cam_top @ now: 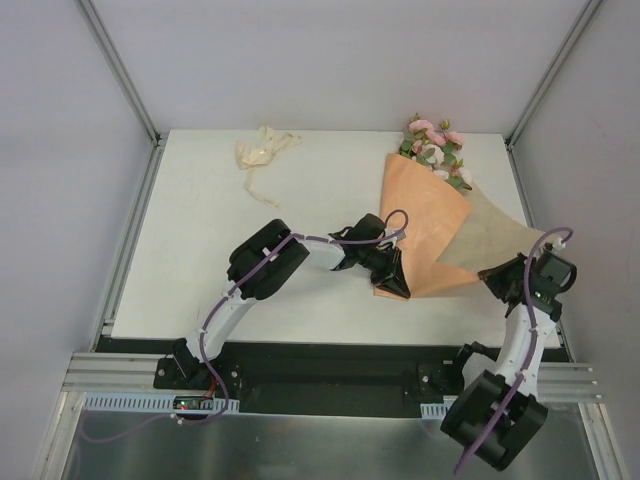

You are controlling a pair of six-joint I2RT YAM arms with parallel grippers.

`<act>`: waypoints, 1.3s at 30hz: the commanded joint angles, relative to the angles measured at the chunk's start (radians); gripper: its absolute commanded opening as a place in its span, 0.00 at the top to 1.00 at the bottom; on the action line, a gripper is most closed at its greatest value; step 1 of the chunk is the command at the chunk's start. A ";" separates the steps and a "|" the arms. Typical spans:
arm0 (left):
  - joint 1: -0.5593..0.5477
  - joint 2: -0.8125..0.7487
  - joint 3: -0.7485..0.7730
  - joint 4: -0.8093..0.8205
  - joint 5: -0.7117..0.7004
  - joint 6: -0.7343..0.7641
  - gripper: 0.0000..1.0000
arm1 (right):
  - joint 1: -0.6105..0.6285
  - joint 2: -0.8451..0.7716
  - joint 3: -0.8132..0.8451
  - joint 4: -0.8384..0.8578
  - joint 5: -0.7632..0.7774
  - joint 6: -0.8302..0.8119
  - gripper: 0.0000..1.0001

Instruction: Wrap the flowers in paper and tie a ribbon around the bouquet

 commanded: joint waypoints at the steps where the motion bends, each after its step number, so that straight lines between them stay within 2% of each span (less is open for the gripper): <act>1: 0.014 0.028 0.006 -0.054 -0.062 0.009 0.90 | 0.156 -0.071 0.124 -0.118 0.175 -0.031 0.99; 4: 0.016 0.027 0.007 -0.054 -0.061 0.011 0.91 | 0.280 -0.047 0.186 -0.133 0.199 -0.054 0.99; 8: 0.016 0.024 0.012 -0.054 -0.061 0.014 0.91 | 0.494 0.091 0.291 -0.139 0.195 -0.129 0.99; 11: 0.014 0.015 0.015 -0.052 -0.056 0.015 0.91 | 0.613 0.184 0.379 -0.159 0.180 -0.195 0.99; 14: 0.019 -0.005 0.012 -0.049 -0.052 0.019 0.91 | 0.677 0.223 0.448 -0.185 0.197 -0.213 0.99; 16: 0.025 -0.027 0.006 -0.048 -0.046 0.020 0.90 | 0.684 0.246 0.472 -0.190 0.159 -0.212 0.99; 21: 0.054 -0.094 -0.054 0.004 -0.030 0.003 0.86 | 0.704 0.277 0.511 -0.233 0.103 -0.324 0.99; 25: 0.085 -0.181 -0.135 0.084 -0.061 -0.024 0.86 | 0.707 0.308 0.526 -0.253 0.100 -0.341 0.99; 29: 0.105 -0.174 -0.146 0.069 -0.078 -0.014 0.88 | 0.736 0.352 0.561 -0.253 0.080 -0.336 0.96; 34: 0.106 -0.120 -0.157 0.148 -0.070 -0.064 0.90 | 0.800 0.439 0.612 -0.222 0.119 -0.260 0.96; 39: 0.115 -0.140 -0.181 0.205 -0.076 -0.055 0.89 | 0.848 0.625 0.689 -0.201 0.102 -0.158 0.95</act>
